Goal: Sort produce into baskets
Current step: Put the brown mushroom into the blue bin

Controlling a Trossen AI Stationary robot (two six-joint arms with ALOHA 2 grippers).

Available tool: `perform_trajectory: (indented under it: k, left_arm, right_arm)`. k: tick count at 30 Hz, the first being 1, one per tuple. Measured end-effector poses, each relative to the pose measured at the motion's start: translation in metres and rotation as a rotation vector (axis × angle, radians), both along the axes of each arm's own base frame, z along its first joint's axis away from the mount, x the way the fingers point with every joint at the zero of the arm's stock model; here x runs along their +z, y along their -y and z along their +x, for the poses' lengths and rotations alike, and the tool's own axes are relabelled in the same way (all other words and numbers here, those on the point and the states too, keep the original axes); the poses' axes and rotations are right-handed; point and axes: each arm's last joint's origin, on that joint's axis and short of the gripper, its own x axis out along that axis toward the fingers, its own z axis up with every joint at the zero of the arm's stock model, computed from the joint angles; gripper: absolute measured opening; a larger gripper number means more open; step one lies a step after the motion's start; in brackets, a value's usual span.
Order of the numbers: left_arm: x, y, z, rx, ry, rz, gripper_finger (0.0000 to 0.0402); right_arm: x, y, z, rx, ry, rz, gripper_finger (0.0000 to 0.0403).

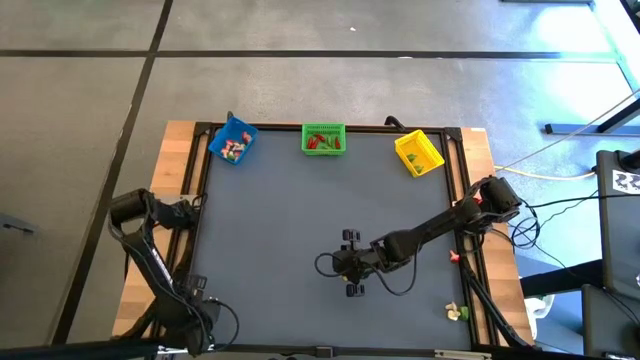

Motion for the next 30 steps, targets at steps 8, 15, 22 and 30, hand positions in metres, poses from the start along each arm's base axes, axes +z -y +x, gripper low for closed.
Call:
perform_trajectory:
  k: [8, 15, 22, 30]
  left_arm:
    - [-0.011, 0.002, -0.003, -0.049, -0.026, 0.035, 0.0208]
    - [-0.012, 0.002, -0.004, -0.084, -0.022, 0.018, 0.0179]
    - [-0.012, 0.004, -0.004, -0.083, -0.017, 0.011, 0.0102]
    - [-0.012, 0.004, -0.002, -0.096, -0.014, -0.007, 0.0052]
  right_arm:
    - [0.0, 0.0, 0.0, 0.004, 0.0, -0.003, 0.0138]
    - [0.0, 0.0, 0.0, 0.006, 0.0, -0.006, 0.0138]
    - [0.0, 0.0, 0.0, 0.006, 0.001, -0.007, 0.0138]
    - [0.0, 0.0, 0.0, 0.018, 0.006, -0.015, 0.0138]
